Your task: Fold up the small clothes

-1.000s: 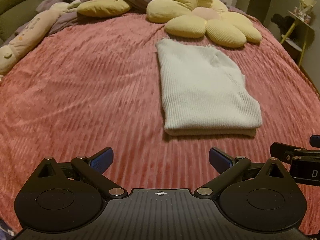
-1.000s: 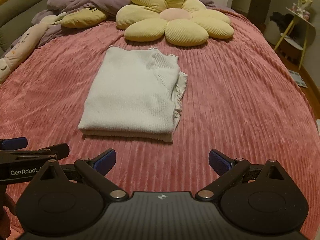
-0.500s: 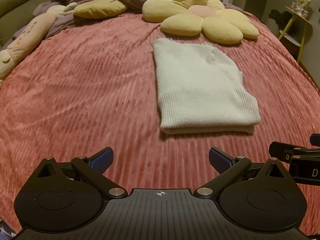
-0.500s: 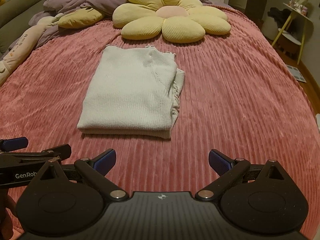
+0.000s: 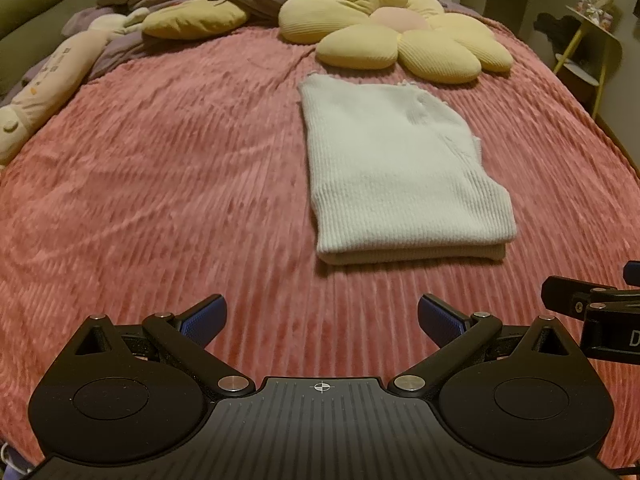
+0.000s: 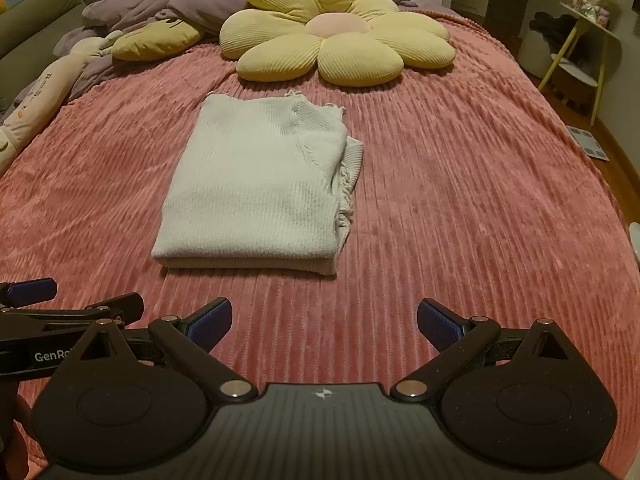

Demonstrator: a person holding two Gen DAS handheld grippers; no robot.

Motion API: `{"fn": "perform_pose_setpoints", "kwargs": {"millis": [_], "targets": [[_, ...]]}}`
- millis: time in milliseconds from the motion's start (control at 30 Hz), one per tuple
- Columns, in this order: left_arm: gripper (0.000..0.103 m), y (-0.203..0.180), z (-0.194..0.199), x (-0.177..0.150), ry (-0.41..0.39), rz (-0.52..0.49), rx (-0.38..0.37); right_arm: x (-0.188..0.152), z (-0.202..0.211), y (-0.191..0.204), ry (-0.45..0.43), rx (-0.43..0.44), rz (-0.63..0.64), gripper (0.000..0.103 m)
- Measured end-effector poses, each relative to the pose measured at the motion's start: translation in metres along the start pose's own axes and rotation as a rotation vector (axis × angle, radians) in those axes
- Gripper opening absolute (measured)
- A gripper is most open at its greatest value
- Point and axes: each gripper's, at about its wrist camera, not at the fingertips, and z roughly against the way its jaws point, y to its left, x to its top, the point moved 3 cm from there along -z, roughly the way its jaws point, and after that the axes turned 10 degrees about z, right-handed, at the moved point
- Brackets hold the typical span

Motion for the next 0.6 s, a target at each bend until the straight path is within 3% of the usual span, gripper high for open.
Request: {"fn": "perform_pose_setpoints", "kwargs": {"millis": [600], "targets": [[0.103,-0.0051,0.0026,-0.0004,-0.007,-0.017,0.0,-0.0042,0.0052,-0.0024,-0.005,0.002,-0.015,0.099]]}}
